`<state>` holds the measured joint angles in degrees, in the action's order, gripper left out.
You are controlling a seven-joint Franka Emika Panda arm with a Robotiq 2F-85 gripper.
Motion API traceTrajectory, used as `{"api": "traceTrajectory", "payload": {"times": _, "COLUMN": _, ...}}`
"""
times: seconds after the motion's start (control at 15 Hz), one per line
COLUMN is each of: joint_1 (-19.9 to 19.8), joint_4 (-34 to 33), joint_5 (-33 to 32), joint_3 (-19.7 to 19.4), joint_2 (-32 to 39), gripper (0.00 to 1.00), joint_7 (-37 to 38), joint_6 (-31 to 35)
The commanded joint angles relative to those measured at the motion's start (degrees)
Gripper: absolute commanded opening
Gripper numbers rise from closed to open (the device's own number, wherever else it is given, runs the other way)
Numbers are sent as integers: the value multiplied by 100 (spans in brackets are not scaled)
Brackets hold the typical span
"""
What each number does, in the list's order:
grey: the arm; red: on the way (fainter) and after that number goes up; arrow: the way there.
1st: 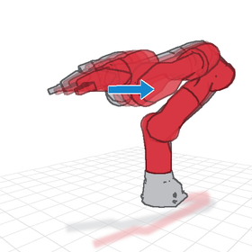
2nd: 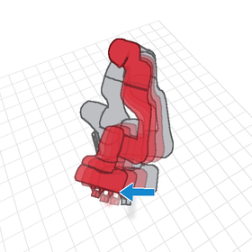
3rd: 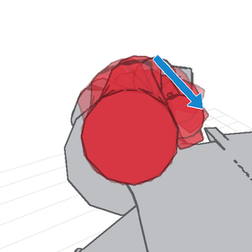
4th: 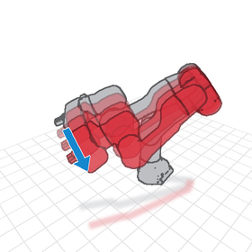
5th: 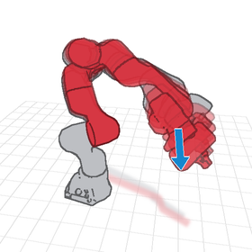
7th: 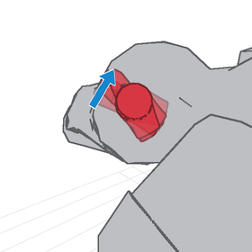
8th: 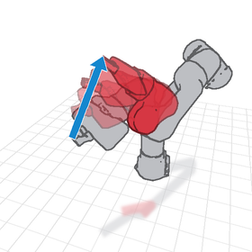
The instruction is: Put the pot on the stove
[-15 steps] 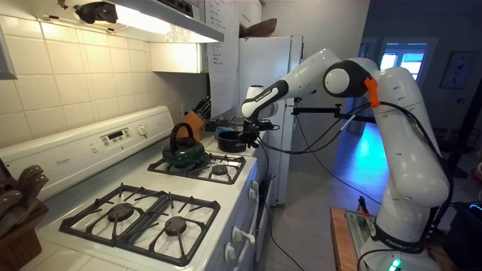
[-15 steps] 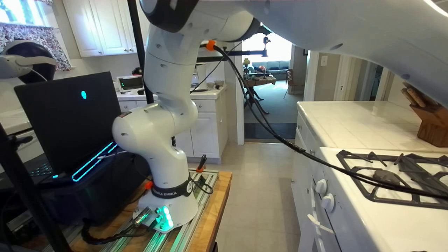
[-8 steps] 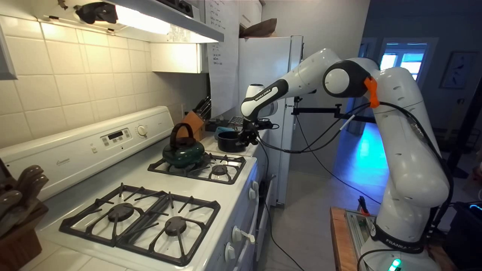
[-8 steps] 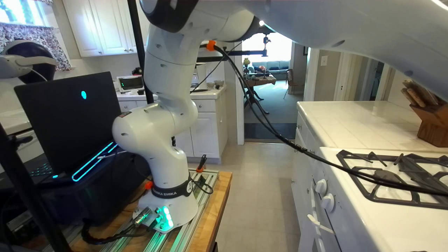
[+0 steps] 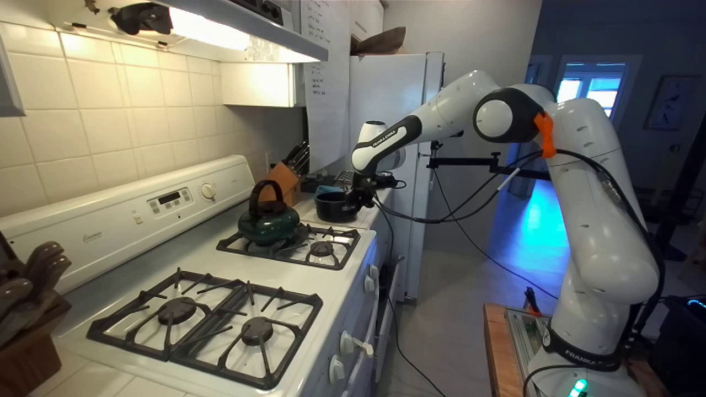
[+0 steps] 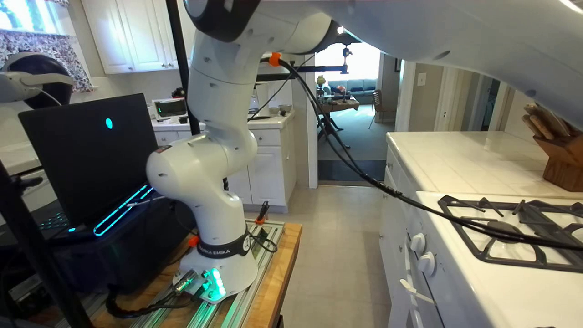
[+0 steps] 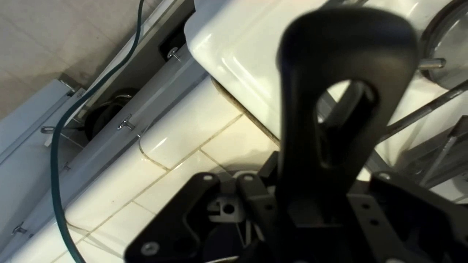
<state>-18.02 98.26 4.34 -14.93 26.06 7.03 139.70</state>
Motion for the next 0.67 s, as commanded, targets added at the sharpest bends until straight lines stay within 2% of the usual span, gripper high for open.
{"api": "traceTrajectory", "payload": {"times": 0.0, "joint_1": 122, "joint_4": 206, "joint_5": -47, "joint_3": -11, "joint_2": -186, "gripper": 3, "joint_7": 183, "joint_6": 403}}
{"api": "traceTrajectory", "payload": {"times": 0.6, "joint_1": 52, "joint_4": 109, "joint_5": 103, "joint_3": 56, "joint_2": -76, "gripper": 3, "joint_7": 134, "joint_6": -70}}
